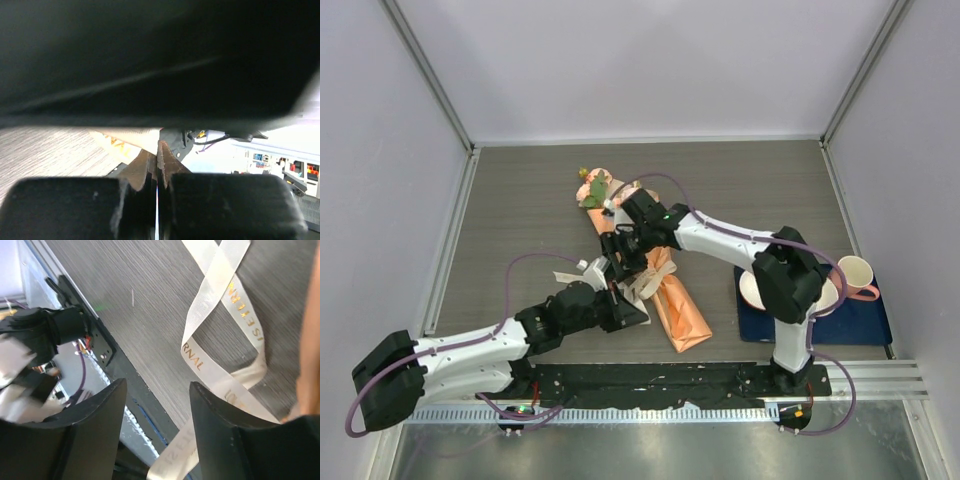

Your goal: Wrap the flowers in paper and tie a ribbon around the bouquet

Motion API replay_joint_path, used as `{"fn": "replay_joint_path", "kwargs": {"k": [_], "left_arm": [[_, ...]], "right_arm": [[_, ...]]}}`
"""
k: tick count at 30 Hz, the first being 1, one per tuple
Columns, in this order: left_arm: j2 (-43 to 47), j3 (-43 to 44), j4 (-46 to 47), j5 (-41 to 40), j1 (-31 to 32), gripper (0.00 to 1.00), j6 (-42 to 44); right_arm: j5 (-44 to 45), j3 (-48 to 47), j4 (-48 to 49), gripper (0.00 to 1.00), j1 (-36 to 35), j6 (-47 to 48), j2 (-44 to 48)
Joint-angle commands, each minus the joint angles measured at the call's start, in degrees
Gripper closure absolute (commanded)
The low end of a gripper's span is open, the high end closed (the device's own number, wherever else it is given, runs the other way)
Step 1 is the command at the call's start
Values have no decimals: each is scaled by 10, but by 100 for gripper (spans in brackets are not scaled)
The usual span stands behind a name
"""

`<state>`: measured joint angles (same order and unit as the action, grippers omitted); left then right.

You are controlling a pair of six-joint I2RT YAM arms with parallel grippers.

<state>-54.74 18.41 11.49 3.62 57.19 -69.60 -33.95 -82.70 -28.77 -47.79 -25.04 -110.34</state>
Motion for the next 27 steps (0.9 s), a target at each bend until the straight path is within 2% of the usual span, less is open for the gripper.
{"fn": "replay_joint_path", "kwargs": {"k": [1,3,4,5,7,8,11,12,13,15,17,20,22,24,25,27], "left_arm": [[-4,17,15,-11,-2,100,5],[-12,37,6,-10,-2,100,3],[-26,48,-13,-10,-3,100,2],[-36,61,-29,-8,-8,100,2],[-63,109,-73,14,-22,100,7],[-94,125,-84,43,-42,100,9],[-141,171,-113,92,-80,100,13],[-149,187,-137,93,-87,100,15],[-157,193,-161,93,-96,100,14],[-173,190,-160,112,-110,100,10],[-177,184,-135,128,-131,100,4],[-196,198,-148,169,-168,100,25],[-217,211,-154,214,-192,100,32],[-229,221,-157,239,-202,100,44],[-240,224,-159,259,-206,100,49],[-249,232,-172,273,-211,100,64]], "right_arm": [[34,-1,12,34,46,-37,123],[63,25,11,26,79,-42,166],[85,38,10,22,85,-37,219],[144,64,7,22,92,-28,244],[203,94,8,21,88,15,296],[271,143,17,22,82,25,347],[326,248,58,23,54,40,446],[339,270,71,25,37,43,469],[371,312,100,27,-13,46,489],[410,350,135,27,-71,58,544],[412,404,215,27,-143,71,569],[432,412,274,29,-223,102,542],[455,378,284,30,-265,149,473],[455,351,285,30,-295,195,416],[444,327,303,30,-296,205,362],[442,311,320,31,-296,235,316]]}}
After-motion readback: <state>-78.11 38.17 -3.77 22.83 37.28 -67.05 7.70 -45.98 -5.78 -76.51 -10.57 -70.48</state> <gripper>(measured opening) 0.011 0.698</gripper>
